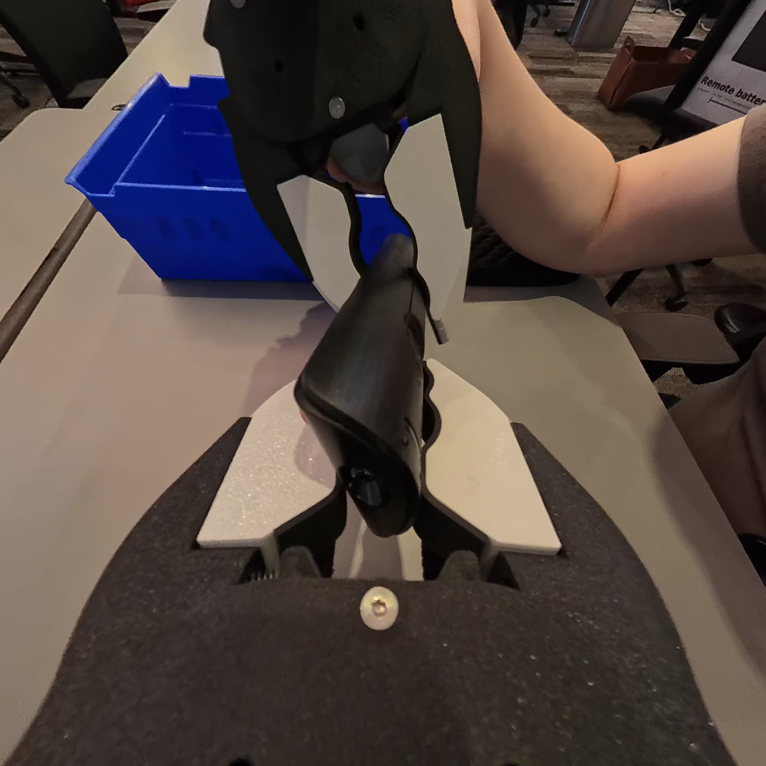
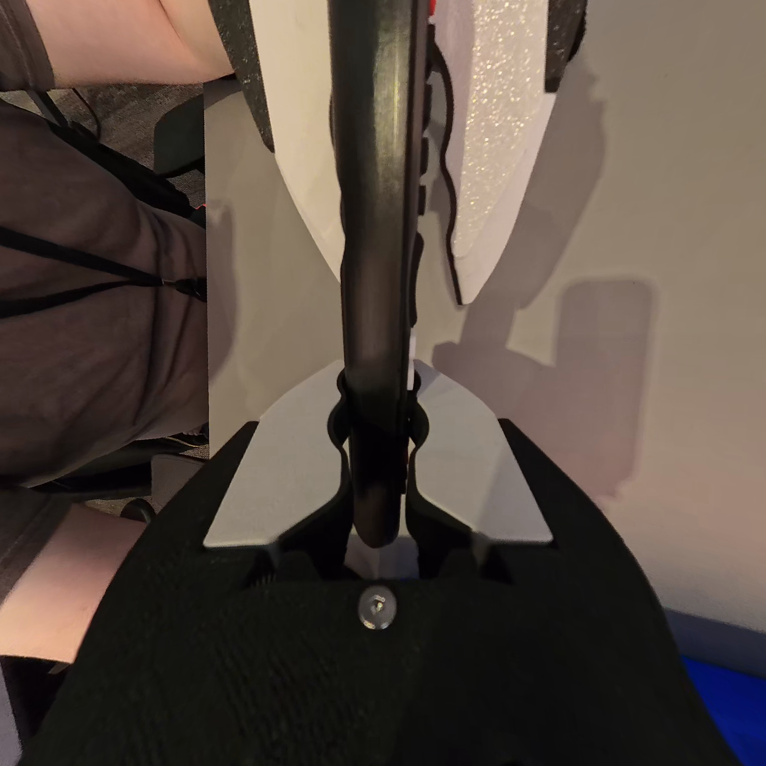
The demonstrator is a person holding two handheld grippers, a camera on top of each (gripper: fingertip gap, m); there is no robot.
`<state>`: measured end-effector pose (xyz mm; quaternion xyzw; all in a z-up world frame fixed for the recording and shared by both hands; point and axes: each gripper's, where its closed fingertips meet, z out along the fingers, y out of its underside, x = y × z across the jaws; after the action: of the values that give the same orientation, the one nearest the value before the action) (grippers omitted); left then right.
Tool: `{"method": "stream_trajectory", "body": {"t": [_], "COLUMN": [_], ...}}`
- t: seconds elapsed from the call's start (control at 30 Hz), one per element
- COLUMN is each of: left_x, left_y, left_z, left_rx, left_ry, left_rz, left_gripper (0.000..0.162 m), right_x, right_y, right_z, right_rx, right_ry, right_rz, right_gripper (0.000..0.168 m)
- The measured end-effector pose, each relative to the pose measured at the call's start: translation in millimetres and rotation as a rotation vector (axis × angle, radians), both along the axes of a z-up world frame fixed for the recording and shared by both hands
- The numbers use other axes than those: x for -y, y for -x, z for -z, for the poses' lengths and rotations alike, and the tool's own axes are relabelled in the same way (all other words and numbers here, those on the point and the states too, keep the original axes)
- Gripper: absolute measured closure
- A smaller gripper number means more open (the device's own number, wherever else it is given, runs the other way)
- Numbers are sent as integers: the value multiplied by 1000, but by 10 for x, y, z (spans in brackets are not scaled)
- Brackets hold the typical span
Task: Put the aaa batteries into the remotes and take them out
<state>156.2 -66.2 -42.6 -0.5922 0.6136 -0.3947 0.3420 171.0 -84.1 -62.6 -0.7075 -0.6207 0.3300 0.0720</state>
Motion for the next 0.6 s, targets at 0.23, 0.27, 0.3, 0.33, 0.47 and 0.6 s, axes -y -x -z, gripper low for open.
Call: {"method": "stream_trajectory", "body": {"t": [0.23, 0.27, 0.3, 0.33, 0.47, 0.6], "left_x": [-131, -176, -220, -263, -438, -534], "left_y": [76, 109, 144, 182, 342, 479], "left_z": [-188, -219, -261, -312, -428, -562], "left_rx": [88, 103, 126, 154, 216, 266], "left_ry": [46, 49, 53, 65, 101, 113], "left_rz": [-68, -85, -104, -121, -192, -238], "left_gripper": [128, 128, 129, 129, 131, 131], "right_x": [-239, -311, -386, -444, -776, -851], "right_y": [110, 130, 151, 172, 143, 183], "right_z": [-315, -404, -513, -642, -1052, -942], "right_rx": [-196, -243, -301, -369, -570, -604], "right_ry": [-142, -197, -255, -303, -403, -292], "right_rz": [83, 109, 138, 167, 395, 429], "right_gripper": [137, 135, 130, 129, 126, 124]}}
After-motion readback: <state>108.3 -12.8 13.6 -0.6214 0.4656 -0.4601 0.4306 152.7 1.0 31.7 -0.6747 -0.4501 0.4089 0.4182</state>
